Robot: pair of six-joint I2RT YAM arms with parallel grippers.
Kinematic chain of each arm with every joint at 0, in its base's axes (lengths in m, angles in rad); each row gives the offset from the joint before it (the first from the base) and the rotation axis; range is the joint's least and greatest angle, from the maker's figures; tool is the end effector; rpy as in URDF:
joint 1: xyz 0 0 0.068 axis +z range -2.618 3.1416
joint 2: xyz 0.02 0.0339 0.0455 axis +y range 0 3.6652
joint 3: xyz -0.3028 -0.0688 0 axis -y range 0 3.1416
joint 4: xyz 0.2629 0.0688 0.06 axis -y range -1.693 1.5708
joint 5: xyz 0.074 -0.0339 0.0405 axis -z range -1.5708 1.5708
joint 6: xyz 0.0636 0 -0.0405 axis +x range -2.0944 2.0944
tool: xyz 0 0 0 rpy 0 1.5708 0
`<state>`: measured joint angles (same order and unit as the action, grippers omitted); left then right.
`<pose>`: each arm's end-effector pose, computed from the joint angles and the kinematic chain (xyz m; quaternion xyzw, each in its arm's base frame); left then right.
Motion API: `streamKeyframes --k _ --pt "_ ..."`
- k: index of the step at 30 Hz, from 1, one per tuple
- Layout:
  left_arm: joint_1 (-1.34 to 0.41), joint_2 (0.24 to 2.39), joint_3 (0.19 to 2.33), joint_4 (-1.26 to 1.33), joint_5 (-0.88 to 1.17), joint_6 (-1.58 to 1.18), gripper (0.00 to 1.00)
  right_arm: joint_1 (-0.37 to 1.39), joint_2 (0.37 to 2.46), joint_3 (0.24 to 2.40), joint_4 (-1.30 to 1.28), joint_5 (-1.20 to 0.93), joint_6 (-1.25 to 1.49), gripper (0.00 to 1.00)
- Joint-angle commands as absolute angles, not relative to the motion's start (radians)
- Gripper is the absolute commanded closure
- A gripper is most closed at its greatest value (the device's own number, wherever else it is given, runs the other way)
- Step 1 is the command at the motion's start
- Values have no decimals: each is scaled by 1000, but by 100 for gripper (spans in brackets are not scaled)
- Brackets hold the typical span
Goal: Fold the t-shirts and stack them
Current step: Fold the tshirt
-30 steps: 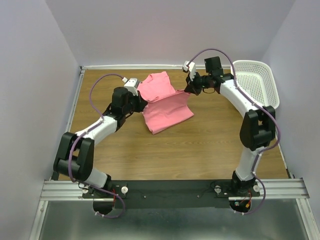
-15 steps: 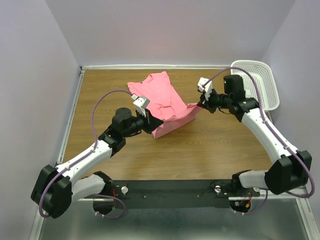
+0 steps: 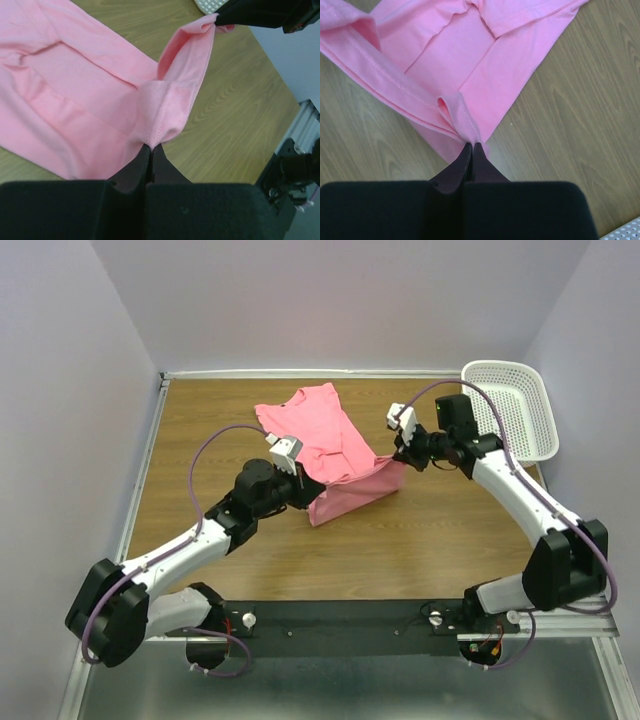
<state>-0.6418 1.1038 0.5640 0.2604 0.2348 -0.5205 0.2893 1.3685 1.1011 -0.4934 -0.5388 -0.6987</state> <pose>0.2079 -0.1739 0.2628 0.1184 0.7875 -0.4063 0.4481 0.2990 0.1231 0.3099 -0.5124 0.7303 0.1623 0.4216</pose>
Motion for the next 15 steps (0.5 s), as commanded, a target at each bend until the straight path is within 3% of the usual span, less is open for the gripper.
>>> streamKeyframes --k 1,15 --pt "-606 1156 627 252 129 -492 100 293 1488 1199 -477 -540 -710 99" --pt "-384 1417 762 333 192 -400 100 293 1865 1564 -474 -595 -672 99"
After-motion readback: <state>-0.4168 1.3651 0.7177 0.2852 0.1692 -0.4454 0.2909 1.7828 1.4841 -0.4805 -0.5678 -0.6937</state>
